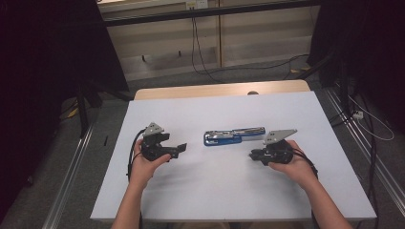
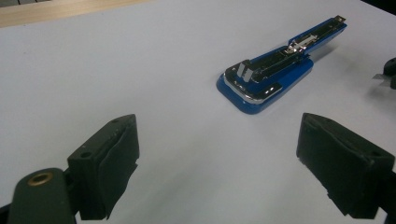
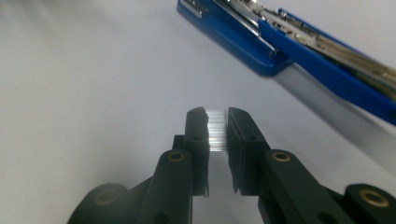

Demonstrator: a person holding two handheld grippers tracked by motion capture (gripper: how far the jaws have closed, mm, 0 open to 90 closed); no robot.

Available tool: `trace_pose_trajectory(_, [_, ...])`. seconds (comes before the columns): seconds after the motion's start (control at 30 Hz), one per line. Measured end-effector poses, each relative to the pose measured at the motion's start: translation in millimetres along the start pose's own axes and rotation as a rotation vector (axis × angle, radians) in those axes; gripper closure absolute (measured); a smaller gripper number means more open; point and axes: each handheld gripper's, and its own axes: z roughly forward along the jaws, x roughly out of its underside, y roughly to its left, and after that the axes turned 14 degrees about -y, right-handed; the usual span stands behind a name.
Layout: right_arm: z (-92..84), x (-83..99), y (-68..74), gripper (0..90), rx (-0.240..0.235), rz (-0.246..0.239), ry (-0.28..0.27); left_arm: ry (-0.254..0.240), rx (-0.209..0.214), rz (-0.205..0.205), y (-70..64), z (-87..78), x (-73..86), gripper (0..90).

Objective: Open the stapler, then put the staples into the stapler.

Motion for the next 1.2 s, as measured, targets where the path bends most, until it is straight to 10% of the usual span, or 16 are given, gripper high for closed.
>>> trace_pose_trajectory(1.2, [-3.3,-57.5,-11.6,79.3,-0.025,-0.043,-0.059,-0.009,-0.013,-0.007,3.8,-1.4,-1.8,13.3])
